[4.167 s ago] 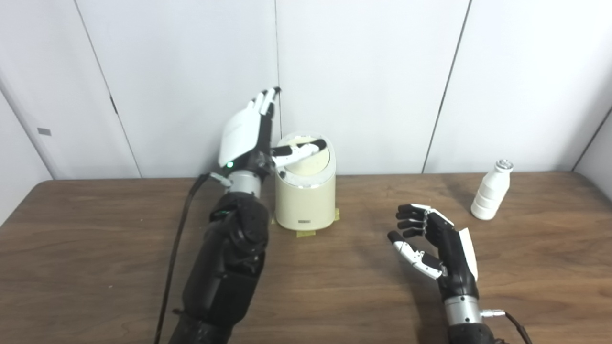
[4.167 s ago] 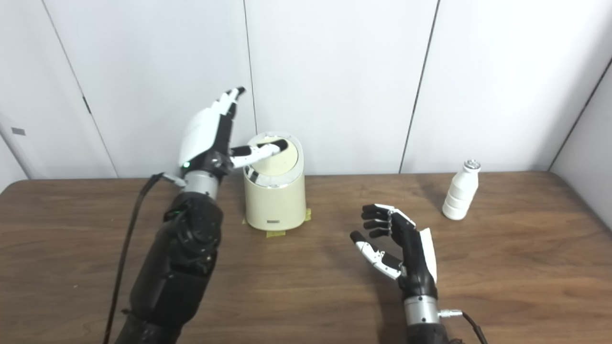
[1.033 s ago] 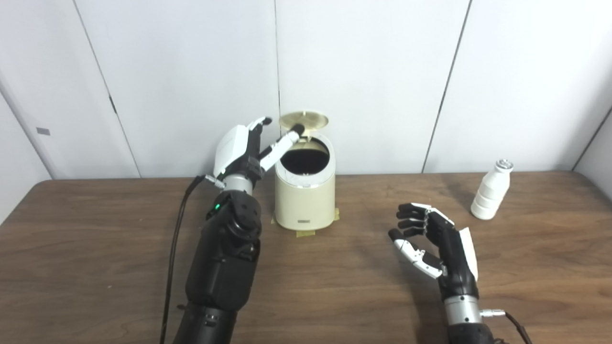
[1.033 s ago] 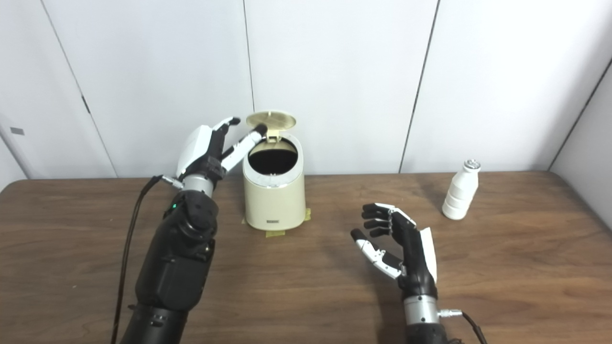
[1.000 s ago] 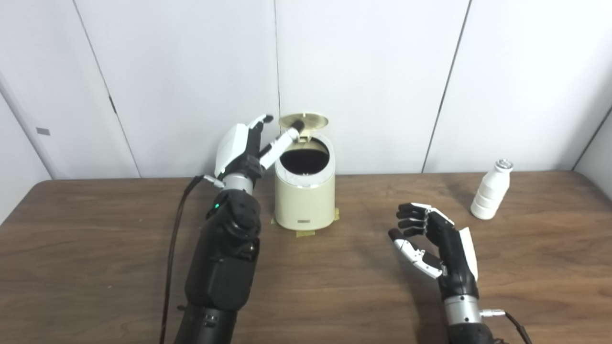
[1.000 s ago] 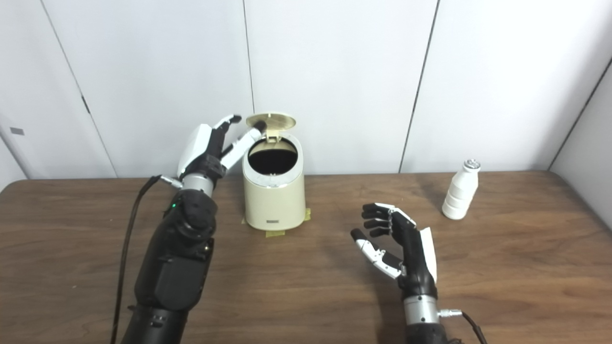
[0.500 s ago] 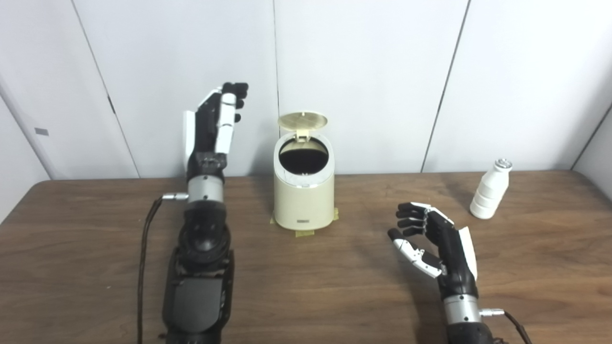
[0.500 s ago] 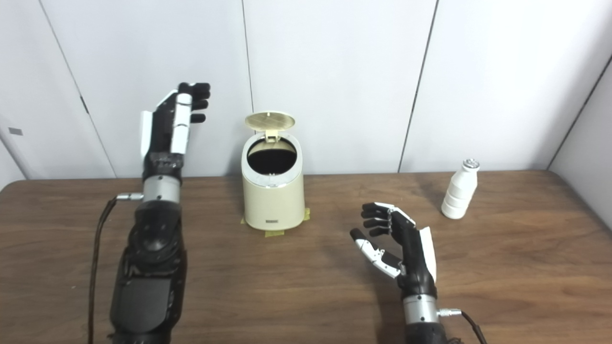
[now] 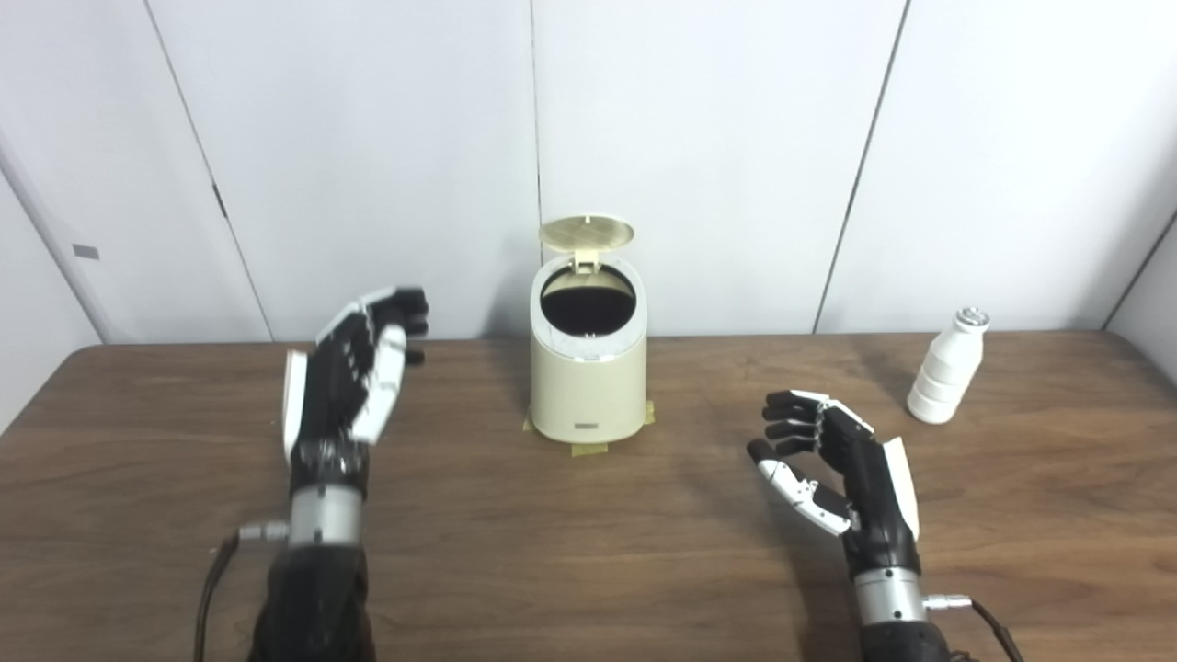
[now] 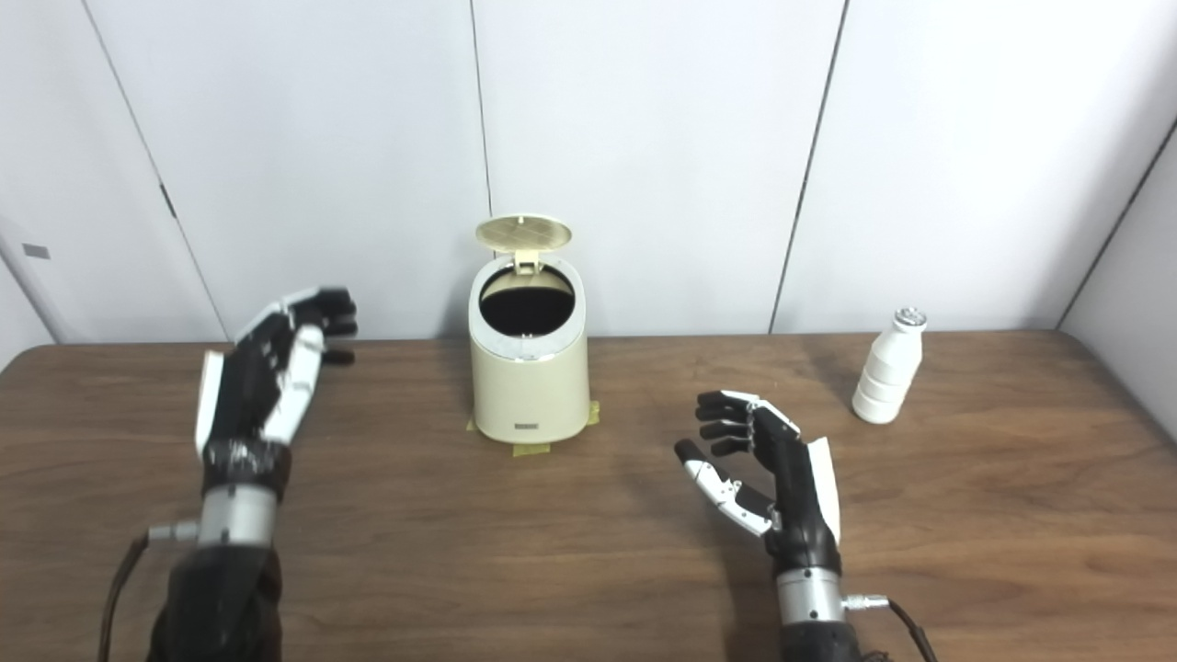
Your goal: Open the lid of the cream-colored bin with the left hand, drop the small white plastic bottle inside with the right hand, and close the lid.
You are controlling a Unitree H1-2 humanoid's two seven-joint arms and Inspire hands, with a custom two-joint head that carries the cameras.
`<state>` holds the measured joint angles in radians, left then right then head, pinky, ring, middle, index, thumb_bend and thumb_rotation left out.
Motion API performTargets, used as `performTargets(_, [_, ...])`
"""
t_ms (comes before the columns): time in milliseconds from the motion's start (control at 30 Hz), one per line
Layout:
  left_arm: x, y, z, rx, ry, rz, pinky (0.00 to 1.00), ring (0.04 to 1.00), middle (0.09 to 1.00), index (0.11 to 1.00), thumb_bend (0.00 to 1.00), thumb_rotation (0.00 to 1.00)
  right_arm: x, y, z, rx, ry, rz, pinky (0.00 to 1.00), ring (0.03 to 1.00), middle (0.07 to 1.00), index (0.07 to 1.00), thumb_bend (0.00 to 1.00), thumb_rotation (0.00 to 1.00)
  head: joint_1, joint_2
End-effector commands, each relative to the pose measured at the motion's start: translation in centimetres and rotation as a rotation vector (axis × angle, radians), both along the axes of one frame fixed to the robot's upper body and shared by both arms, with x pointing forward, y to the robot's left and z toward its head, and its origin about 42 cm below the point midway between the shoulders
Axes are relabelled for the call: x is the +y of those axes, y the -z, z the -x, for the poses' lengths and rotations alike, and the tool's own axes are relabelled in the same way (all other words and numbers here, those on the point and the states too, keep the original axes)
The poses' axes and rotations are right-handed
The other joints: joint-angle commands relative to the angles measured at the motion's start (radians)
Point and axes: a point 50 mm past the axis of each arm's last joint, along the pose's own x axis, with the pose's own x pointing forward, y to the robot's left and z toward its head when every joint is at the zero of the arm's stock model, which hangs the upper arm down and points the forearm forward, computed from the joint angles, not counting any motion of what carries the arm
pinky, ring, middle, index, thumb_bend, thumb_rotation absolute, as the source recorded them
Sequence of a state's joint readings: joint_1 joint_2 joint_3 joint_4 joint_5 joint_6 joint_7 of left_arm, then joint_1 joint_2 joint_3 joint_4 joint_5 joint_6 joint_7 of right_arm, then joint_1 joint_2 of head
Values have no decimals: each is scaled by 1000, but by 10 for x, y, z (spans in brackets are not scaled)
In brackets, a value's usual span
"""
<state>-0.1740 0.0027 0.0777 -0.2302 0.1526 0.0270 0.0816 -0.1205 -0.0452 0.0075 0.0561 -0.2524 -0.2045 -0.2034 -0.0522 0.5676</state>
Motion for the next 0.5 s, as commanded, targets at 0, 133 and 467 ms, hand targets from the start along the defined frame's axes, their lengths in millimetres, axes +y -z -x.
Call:
performTargets(0, [-3, -12, 2, -101, 7, 2, 585, 678, 689, 683, 175, 580, 4, 1, 2, -22, -10, -7, 519, 591, 628, 627, 294, 232, 1, 1])
performTargets(133, [3, 15, 19, -66, -6, 19, 594, 687, 699, 687, 145, 593, 4, 1, 2, -20, -10, -1, 521, 593, 634, 630, 293, 253, -4, -5])
performTargets(467, [14, 64, 39, 31, -50, 39, 616, 702, 707, 693, 131, 563, 4, 4, 2, -18, -7, -4, 520, 591, 629, 627, 296, 188, -9, -16])
